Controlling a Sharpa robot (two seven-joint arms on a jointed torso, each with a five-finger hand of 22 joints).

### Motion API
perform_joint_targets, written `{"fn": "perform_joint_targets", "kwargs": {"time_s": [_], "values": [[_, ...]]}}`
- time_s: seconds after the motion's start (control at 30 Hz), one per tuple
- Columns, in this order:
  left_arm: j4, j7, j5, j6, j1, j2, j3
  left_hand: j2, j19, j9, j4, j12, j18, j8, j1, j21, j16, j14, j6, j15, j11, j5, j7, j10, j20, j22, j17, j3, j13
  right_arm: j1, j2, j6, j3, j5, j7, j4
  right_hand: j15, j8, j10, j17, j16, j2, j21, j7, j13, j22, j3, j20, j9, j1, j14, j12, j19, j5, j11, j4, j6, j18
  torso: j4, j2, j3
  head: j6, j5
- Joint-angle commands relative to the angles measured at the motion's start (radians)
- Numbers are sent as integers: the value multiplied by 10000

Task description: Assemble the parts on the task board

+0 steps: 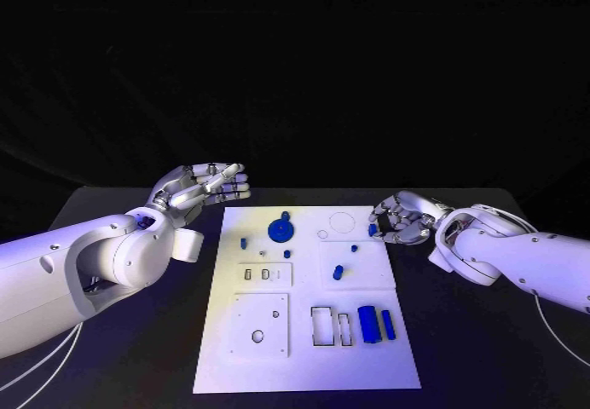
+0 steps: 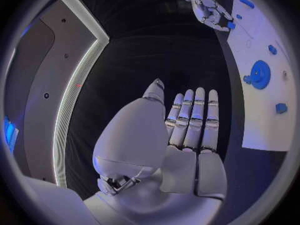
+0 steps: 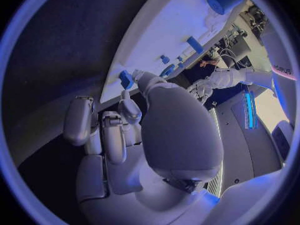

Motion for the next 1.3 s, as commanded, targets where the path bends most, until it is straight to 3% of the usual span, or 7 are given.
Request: {"fn": "perform_joint_targets", "kwargs": {"time_s": [0.03, 0.23, 0.67, 0.87, 0.93, 1.0, 1.3], "values": [[20, 55, 18, 180, 6, 5, 7, 95, 7, 15, -2, -56, 188, -36, 8, -46, -52, -80, -93, -11, 34, -21, 276, 43, 39, -9, 8, -74, 6, -36, 48, 83, -1, -139, -94, -40, 32, 7, 138, 2514, 85, 65, 85, -4, 114, 64, -39, 22, -11, -96, 1028, 130, 103, 106, -5, 31, 34, -127, 5, 3, 1, -1, 0], [24, 56, 18, 179, 6, -5, 7, 95, 7, 15, -2, -56, 188, -36, 8, -46, -52, -80, -93, -11, 34, -21, 276, 43, 39, -9, 8, -74, 6, -86, 115, 25, -1, -140, -137, -90, 18, 52, 381, 2634, 118, 144, 244, -22, 467, 220, 23, 11, -1, -125, 1059, 445, 212, 138, -23, 66, 135, -165, -16, 3, 2, -27, 22], [21, 51, 18, 184, 6, -9, 7, 101, 8, 17, -2, -63, 188, -34, 8, -50, -57, -80, -94, -10, 35, -22, 277, 47, 40, -14, 12, -87, 7, -131, 212, -7, -1, -232, -190, -120, -60, 241, 905, 2634, 118, 319, 509, -140, 1248, 491, 259, -54, 48, -137, 1059, 1105, 392, 136, -122, 79, 574, -227, 2, -6, 5, -64, 25], [16, 49, 18, 183, 6, -13, 7, 101, 8, 17, -2, -63, 188, -34, 8, -50, -57, -80, -94, -10, 35, -22, 277, 47, 40, -14, 12, -87, 7, -133, 226, -282, 0, -283, -282, -136, -126, 362, 1079, 2634, 118, 491, 609, -235, 1508, 601, 454, -111, 93, -123, 1059, 1315, 458, 116, -203, 56, 846, -251, -7, -7, 3, -79, 33], [17, 49, 18, 183, 6, -15, 7, 101, 8, 17, -2, -63, 188, -34, 8, -50, -57, -80, -94, -10, 35, -22, 277, 47, 40, -14, 12, -87, 7, -134, 223, -541, 0, -356, -379, -126, -198, 447, 1156, 2634, 118, 706, 649, -318, 1628, 655, 754, -176, 141, -21, 1059, 1406, 486, -392, -279, -30, 1016, -261, -10, -7, 1, -82, 38], [17, 46, 18, 187, 6, -16, 7, 101, 8, 17, -2, -63, 188, -34, 8, -50, -57, -80, -94, -10, 35, -22, 277, 47, 40, -14, 12, -87, 7, -135, 216, -827, 0, -480, -479, -105, -229, 510, 1232, 2634, 118, 845, 710, -361, 1743, 724, 1016, -209, 182, 39, 1059, 1485, 524, -563, -317, -105, 1128, -279, -10, -7, 3, -81, 39], [6, 37, 18, 196, 5, -28, 7, 101, 8, 17, -2, -63, 188, -34, 8, -50, -57, -80, -94, -10, 35, -22, 277, 47, 40, -14, 12, -87, 7, -136, 175, -1512, 5, -871, -702, 142, -308, 705, 1433, 2634, 118, 891, 859, -472, 2016, 893, 1387, -284, 334, -45, 1059, 1674, 620, -877, -409, -311, 1375, -321, -14, -17, 11, -97, 62]]}}
